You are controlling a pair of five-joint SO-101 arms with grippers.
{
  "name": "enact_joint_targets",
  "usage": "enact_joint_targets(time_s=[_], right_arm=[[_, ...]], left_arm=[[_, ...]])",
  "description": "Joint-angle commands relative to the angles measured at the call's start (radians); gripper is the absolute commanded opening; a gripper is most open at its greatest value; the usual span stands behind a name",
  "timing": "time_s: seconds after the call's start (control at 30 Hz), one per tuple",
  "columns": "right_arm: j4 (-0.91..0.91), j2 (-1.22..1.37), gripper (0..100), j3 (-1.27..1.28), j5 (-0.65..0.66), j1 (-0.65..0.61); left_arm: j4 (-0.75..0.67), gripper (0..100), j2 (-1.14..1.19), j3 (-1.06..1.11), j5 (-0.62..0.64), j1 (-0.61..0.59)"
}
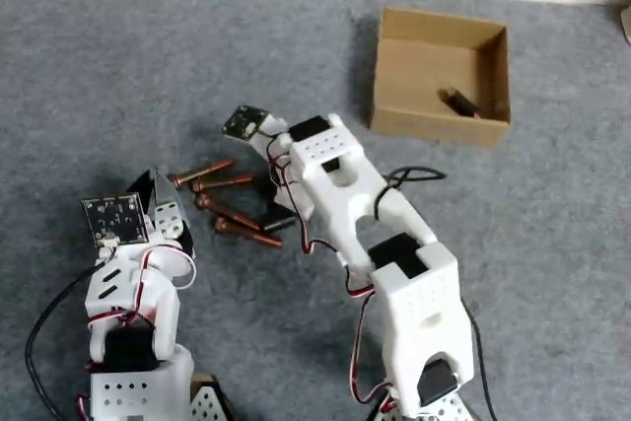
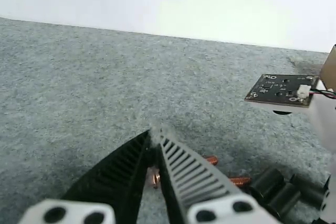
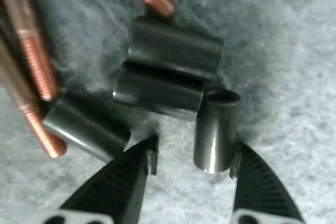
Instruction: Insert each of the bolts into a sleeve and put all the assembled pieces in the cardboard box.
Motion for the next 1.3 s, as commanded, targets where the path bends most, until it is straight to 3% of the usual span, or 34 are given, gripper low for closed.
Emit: enact_joint_targets(time_s=[0.0,0.33,0.63,0.83,1.07,1.27], right_arm=[[-0.059,-0.001,22.1,-0.033,-0.005,-0.016],[-0.194,-0.001,22.1,-0.028,-0.009,-0.031],[-0.203,-0.001,21.8,-0.027,-0.011,-0.041],[-0.174,-0.001,0.0,-0.025,-0.011,-0.042],[-0.157,-0.012,0.4,0.007,-0.009,-0.028],[-0.025,-0.171,0.4,0.002,-0.012,-0.027]], left_arm=[[0.003,1,-0.013,-0.067,0.0,-0.012],[0.003,1,-0.013,-0.067,0.0,-0.012],[0.003,1,-0.013,-0.067,0.0,-0.012],[0.003,1,-0.013,-0.067,0.0,-0.012],[0.003,1,-0.013,-0.067,0.0,-0.012],[0.003,1,-0.013,-0.067,0.0,-0.012]])
